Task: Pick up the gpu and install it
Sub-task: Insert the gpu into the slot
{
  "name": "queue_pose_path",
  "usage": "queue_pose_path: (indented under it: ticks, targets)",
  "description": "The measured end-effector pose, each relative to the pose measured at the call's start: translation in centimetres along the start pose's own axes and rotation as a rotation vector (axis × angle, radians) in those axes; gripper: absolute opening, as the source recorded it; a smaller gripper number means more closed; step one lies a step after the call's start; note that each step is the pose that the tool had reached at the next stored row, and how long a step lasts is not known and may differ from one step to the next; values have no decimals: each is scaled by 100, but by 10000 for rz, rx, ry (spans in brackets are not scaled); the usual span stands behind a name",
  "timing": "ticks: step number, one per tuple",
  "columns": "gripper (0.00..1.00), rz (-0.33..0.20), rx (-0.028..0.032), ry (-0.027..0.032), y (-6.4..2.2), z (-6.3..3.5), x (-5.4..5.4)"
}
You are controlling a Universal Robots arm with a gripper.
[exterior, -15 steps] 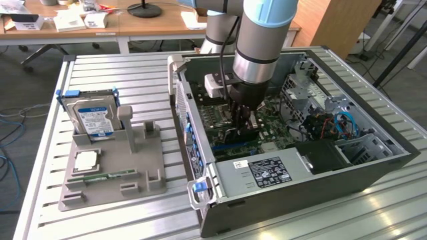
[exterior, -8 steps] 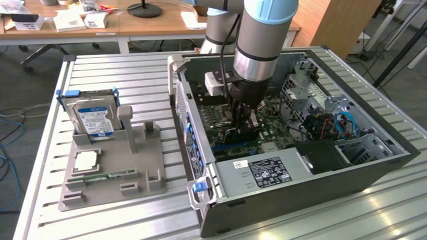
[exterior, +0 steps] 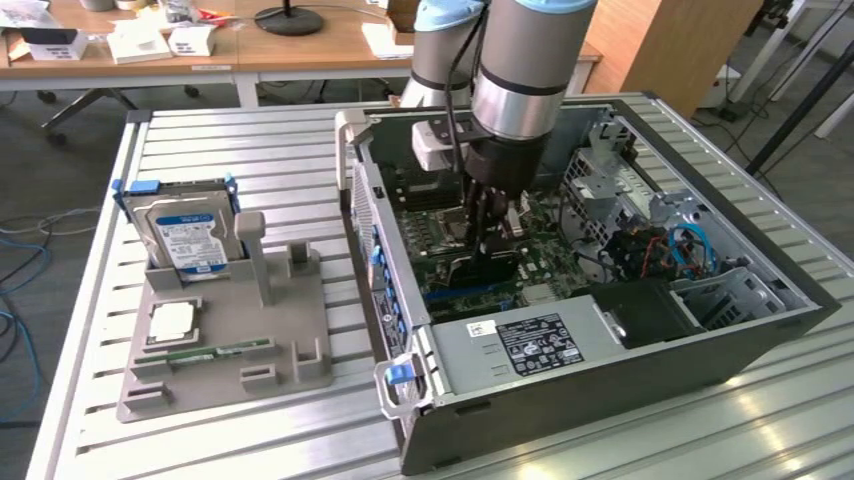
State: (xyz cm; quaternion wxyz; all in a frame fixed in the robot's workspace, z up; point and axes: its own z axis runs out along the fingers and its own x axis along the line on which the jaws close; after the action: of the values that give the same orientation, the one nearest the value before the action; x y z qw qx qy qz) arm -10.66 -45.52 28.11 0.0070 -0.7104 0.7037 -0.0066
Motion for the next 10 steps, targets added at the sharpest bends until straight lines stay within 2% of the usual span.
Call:
queue_pose_path:
  ticks: [10]
  targets:
    - [33,0,0,0,-8,-414,-1]
